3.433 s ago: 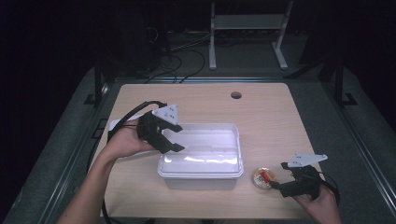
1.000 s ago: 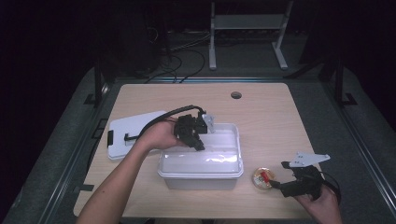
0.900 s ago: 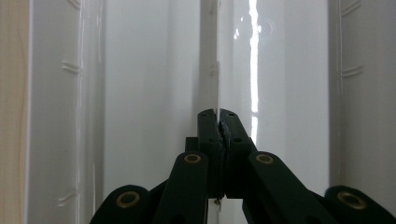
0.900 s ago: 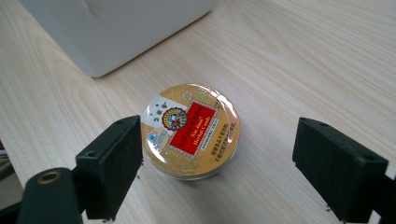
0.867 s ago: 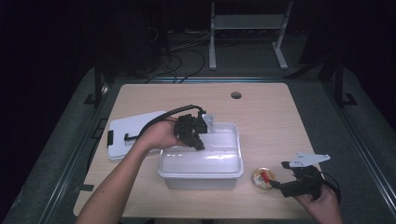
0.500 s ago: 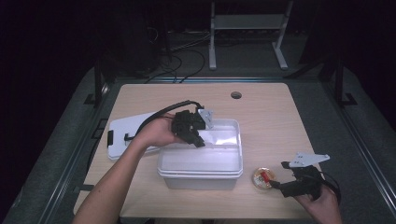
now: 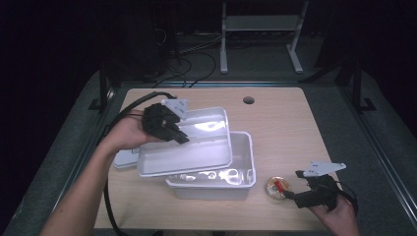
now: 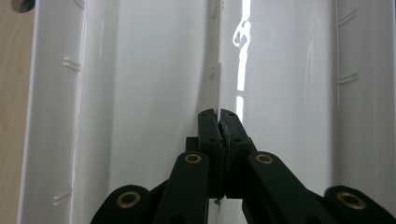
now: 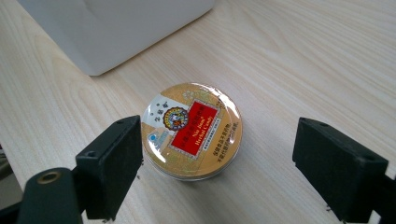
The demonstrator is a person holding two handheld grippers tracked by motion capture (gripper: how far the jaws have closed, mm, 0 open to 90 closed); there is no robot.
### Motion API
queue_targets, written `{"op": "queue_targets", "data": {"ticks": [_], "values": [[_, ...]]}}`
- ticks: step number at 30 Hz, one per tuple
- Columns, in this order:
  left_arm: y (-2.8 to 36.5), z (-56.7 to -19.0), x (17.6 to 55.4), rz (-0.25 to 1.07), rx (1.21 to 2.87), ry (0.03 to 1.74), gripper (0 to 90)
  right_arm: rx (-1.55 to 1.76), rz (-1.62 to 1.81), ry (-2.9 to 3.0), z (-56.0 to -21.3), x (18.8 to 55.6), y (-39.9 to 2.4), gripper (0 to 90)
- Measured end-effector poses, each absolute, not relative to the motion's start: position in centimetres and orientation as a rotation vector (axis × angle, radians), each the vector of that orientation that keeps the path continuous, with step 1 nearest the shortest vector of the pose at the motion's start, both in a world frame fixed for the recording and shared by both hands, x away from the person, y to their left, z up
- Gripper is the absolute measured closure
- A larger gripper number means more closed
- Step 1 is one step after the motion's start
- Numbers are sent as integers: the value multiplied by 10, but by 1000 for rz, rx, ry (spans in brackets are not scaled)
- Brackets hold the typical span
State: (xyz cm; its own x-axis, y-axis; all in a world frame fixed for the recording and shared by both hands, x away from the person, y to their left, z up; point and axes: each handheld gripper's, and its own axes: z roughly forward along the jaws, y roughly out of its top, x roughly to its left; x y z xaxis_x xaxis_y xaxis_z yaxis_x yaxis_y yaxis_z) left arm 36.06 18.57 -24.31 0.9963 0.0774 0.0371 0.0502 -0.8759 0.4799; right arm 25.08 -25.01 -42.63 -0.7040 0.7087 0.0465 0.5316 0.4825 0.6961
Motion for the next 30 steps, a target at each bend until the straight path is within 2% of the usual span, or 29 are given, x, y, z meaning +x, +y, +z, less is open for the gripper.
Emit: {"op": "queue_targets", "data": {"ticks": [6, 15, 30], "values": [[237, -238, 355, 115, 2605, 197, 891, 1066, 1029, 2479, -427, 251, -249, 155], [300, -250, 343, 181, 2600, 332, 892, 1080, 1040, 2469, -427, 251, -253, 155], [356, -285, 326, 207, 2649, 435, 891, 1088, 1041, 2466, -427, 252, -253, 155]]}}
